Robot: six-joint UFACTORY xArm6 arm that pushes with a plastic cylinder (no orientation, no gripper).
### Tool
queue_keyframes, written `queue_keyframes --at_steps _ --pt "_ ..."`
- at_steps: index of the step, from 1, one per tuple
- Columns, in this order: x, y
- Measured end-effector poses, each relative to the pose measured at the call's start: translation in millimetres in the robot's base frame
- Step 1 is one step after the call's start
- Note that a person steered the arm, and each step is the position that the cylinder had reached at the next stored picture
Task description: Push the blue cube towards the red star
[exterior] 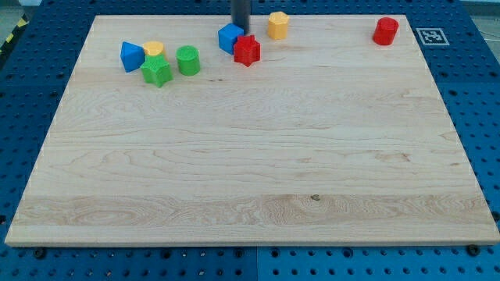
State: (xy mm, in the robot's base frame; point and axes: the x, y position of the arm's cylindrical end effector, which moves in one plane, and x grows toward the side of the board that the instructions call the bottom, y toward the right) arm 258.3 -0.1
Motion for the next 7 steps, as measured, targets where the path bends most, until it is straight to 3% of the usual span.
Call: queue_keyframes --at_steps 1,5,6,7 --pt "16 -15" --pt "-66 -158" --pt "-47 -184" --pt "-25 -153"
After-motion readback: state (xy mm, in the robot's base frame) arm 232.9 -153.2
